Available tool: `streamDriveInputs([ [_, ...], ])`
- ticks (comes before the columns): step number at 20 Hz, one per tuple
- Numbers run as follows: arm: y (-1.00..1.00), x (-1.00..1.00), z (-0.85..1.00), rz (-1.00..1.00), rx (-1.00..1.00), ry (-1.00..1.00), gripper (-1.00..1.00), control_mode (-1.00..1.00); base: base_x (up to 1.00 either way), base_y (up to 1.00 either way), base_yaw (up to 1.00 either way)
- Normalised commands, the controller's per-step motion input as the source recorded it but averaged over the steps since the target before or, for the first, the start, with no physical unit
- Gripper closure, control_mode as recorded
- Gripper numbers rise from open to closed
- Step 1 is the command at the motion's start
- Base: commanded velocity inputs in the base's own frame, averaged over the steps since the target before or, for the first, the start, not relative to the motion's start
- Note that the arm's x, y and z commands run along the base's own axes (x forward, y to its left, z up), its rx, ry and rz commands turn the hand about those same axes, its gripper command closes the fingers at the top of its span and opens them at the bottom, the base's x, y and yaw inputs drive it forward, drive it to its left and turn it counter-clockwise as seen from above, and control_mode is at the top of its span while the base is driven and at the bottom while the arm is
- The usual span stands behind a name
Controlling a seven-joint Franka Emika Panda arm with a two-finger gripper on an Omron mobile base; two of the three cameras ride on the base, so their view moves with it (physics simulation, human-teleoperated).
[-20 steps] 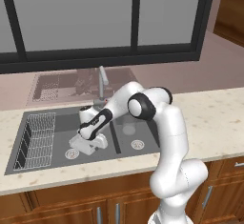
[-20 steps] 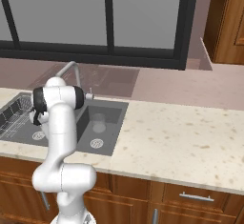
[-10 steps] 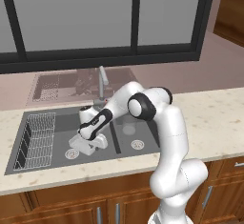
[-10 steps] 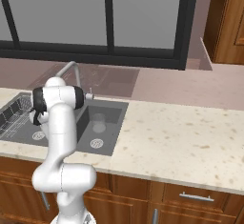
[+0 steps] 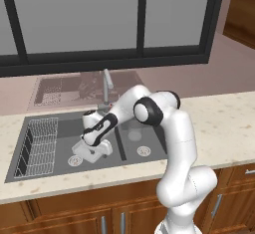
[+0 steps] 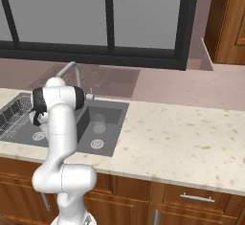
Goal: Place the tupperware in the left basin and the glass cup in the right basin of the sink.
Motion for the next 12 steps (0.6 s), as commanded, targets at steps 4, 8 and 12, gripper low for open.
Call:
streamDriveInputs([
  [4, -0.03, -0.01, 0.34, 0.0, 0.0, -0.05, -1.0, -1.0, 0.0, 0.0, 0.0],
  [8, -0.07, -0.01, 0.4, 0.0, 0.0, -0.07, -1.0, -1.0, 0.0, 0.0, 0.0],
  [12, -0.11, -0.13, 0.41, 0.0, 0.0, -0.06, -1.0, -1.0, 0.0, 0.0, 0.0],
])
